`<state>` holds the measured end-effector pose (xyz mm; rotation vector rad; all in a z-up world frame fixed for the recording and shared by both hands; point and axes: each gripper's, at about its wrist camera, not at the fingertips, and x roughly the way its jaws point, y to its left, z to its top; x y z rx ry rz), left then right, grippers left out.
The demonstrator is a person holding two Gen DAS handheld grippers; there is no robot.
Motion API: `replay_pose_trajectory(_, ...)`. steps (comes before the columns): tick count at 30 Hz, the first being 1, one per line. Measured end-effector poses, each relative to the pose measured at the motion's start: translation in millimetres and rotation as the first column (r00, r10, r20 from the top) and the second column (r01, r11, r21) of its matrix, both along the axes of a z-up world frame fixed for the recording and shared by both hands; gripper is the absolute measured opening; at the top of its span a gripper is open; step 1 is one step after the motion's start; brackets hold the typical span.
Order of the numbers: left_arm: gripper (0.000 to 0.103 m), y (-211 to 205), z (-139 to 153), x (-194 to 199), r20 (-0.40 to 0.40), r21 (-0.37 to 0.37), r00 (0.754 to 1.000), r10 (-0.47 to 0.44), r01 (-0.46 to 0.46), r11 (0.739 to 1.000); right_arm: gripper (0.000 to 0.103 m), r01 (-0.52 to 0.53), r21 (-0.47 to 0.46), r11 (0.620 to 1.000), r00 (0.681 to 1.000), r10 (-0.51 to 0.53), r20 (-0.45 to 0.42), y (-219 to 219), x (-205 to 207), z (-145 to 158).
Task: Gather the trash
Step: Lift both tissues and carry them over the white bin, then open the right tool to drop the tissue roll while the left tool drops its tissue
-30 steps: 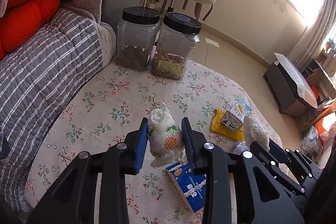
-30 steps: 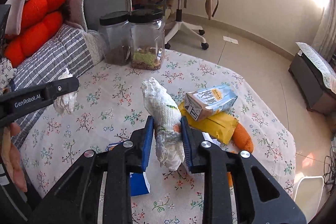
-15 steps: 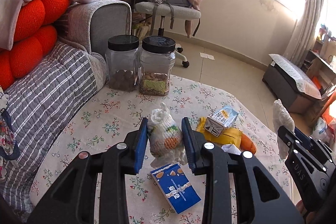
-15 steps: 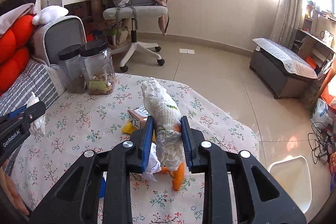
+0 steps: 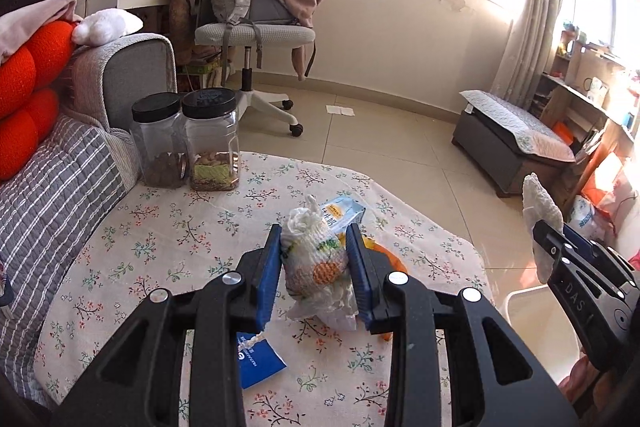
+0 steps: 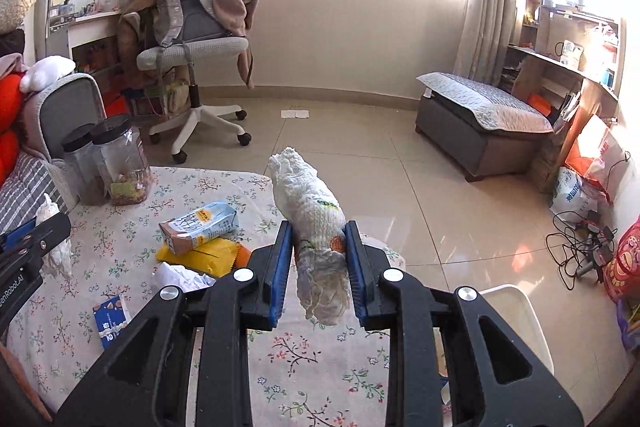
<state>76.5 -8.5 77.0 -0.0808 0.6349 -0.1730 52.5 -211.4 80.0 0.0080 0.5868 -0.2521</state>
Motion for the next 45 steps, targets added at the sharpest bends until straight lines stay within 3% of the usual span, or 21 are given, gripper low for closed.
replay_pose_trajectory(9, 0.032, -55, 8, -13, 0.003, 0.012, 0.995, -0.099, 0.099, 0.995, 0.025, 0.137, -0.019, 0.99, 0.991, -0.137, 0.0, -67, -26, 0)
replay_pose_trajectory(18, 0.032, -115, 5, -21, -0.013, 0.034, 0.98, -0.2, 0.2, 0.979, 0.026, 0.28, -0.002, 0.96, 0.959, -0.28, -0.037, -138, -51, -12)
replay_pose_trajectory(27, 0.032, -187, 0, -29, -0.036, 0.051, 0.948, -0.316, 0.318, 0.947, 0.03, 0.377, 0.05, 0.925, 0.918, -0.366, -0.15, -193, -66, -42)
replay_pose_trajectory(29, 0.032, -205, -3, -31, -0.047, 0.05, 0.938, -0.344, 0.346, 0.937, 0.046, 0.402, 0.062, 0.914, 0.907, -0.388, -0.164, -202, -70, -46)
replay_pose_trajectory(32, 0.032, -230, -9, -31, -0.072, 0.036, 0.921, -0.382, 0.385, 0.922, 0.06, 0.459, 0.073, 0.885, 0.883, -0.446, -0.143, -219, -82, -48)
replay_pose_trajectory(34, 0.032, -245, -13, -31, -0.082, 0.026, 0.911, -0.405, 0.408, 0.913, 0.061, 0.491, 0.081, 0.867, 0.868, -0.479, -0.134, -232, -89, -49)
replay_pose_trajectory(37, 0.032, -269, -17, -32, -0.091, 0.017, 0.892, -0.443, 0.446, 0.895, 0.075, 0.531, 0.099, 0.841, 0.845, -0.518, -0.131, -244, -97, -51)
replay_pose_trajectory(40, 0.033, -290, -19, -33, -0.099, 0.007, 0.874, -0.475, 0.478, 0.878, 0.079, 0.578, 0.112, 0.808, 0.816, -0.568, -0.108, -253, -106, -48)
replay_pose_trajectory(43, 0.033, -308, -22, -32, -0.118, -0.018, 0.859, -0.498, 0.499, 0.866, 0.09, 0.65, 0.099, 0.753, 0.76, -0.647, -0.062, -262, -118, -43)
replay_pose_trajectory(45, 0.033, -318, -23, -31, -0.13, -0.034, 0.848, -0.513, 0.513, 0.857, 0.09, 0.691, 0.095, 0.716, 0.722, -0.691, -0.044, -270, -127, -40)
